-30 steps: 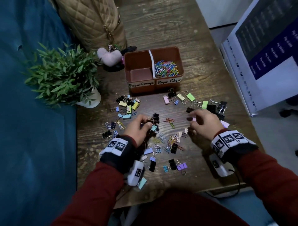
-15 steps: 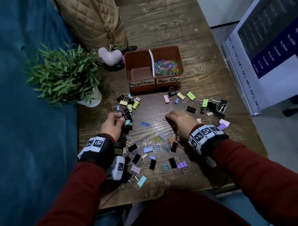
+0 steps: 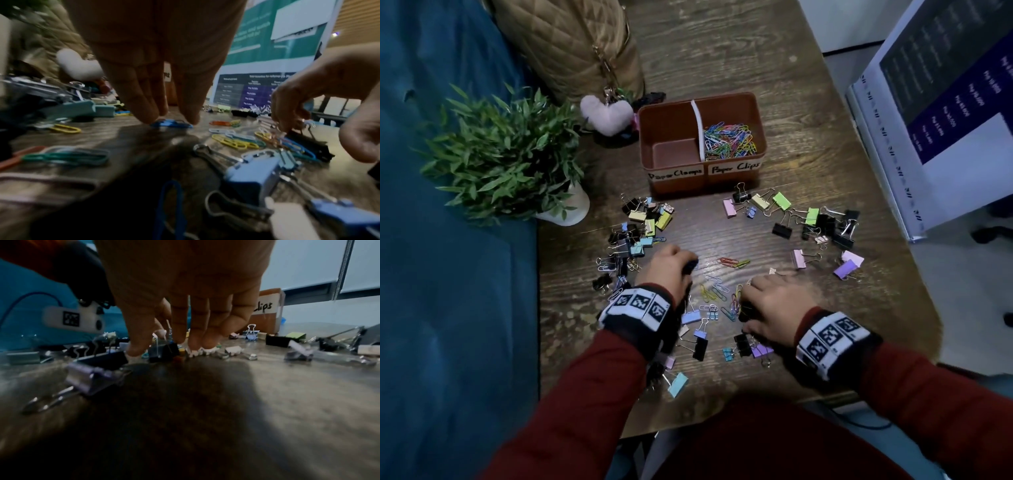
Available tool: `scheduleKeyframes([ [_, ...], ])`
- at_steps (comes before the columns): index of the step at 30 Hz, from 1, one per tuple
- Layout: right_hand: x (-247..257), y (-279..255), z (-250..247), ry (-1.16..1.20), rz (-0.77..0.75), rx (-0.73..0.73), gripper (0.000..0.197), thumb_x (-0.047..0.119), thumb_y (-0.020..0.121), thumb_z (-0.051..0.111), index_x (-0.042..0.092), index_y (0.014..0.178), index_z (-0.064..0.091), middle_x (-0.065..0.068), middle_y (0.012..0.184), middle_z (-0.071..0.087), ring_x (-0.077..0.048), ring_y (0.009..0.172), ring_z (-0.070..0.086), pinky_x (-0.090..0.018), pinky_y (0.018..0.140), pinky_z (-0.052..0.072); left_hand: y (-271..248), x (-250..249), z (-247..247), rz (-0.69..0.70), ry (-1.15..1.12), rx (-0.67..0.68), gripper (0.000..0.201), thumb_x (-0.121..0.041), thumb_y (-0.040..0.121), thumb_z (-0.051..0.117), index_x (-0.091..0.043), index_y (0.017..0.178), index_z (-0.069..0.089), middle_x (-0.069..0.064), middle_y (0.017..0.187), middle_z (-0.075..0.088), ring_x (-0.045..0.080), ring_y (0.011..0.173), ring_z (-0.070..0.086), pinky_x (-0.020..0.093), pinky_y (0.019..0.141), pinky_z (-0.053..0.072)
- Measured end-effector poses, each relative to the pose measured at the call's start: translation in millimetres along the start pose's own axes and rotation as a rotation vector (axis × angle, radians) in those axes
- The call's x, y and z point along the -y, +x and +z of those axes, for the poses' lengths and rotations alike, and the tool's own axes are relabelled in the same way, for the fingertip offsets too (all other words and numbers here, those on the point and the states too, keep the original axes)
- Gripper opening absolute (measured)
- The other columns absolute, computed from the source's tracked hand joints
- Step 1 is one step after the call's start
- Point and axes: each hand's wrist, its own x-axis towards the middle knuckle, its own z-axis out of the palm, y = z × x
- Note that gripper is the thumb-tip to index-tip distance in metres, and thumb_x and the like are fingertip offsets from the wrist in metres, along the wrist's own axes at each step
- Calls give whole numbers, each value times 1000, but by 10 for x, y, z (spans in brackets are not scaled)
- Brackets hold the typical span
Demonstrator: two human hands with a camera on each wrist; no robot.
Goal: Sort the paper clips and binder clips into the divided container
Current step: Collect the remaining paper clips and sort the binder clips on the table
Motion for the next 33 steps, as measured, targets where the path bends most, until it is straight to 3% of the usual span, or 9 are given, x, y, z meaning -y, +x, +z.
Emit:
scheduleKeyframes([
  [4,52,31,68,-18,20,-64,44,38,60,76,16,96,60,-4,93,64,-27,87,63,-41,77,48,147,-37,10,22,56,-6,26,-13,91,56,-16,116,61,3,114,58,23,105,57,34,92,46],
  [8,-48,-52,14,145,105,-148,37,31,72,64,19,106,55,-2,106,61,-24,103,56,-39,91,39,219,-23,-7,18,136,15,14,-16,91,55,-16,103,64,3,103,62,21,95,58,30,82,47],
  [11,-287,-190,-58,247,275,-230,39,26,73,62,22,111,54,0,111,61,-22,106,54,-35,92,38,221,-4,12,12,148,45,10,-17,91,53,-17,99,59,3,106,58,23,102,53,35,87,47],
  [14,-455,-301,-70,224,358,-152,47,27,76,62,25,122,50,2,120,57,-20,112,49,-34,97,34,178,-9,33,19,135,63,5,-18,93,49,-18,97,53,4,107,56,24,105,49,38,91,45],
  [17,-438,-278,-52,195,324,-170,47,26,77,62,24,123,52,2,119,57,-21,112,49,-36,98,33,114,-47,17,22,50,49,4,-19,95,48,-21,94,51,0,98,58,20,92,54,33,83,46],
  [22,-197,-22,-58,188,71,-330,12,19,81,61,19,92,65,2,87,66,-21,87,62,-34,86,46,49,-139,15,47,-70,82,20,-21,90,60,-25,109,57,-2,105,67,19,95,63,36,87,52],
  [24,-81,107,-92,166,23,-265,21,32,85,60,21,103,62,2,98,64,-20,96,59,-34,91,43,72,-138,40,34,-47,88,21,-21,89,61,-28,110,62,-2,106,69,20,97,64,35,88,52],
  [29,102,443,-156,113,90,-24,100,58,65,72,18,143,25,-6,144,33,-25,129,35,-41,106,33,109,-134,96,34,17,90,14,-21,90,59,-22,103,66,1,108,62,23,100,58,31,86,46],
  [33,88,558,-102,109,83,-36,73,35,70,77,13,131,44,-8,123,44,-26,116,44,-39,94,44,50,-130,186,41,-36,79,28,-30,87,64,-22,113,64,1,114,55,23,105,56,30,90,45],
])
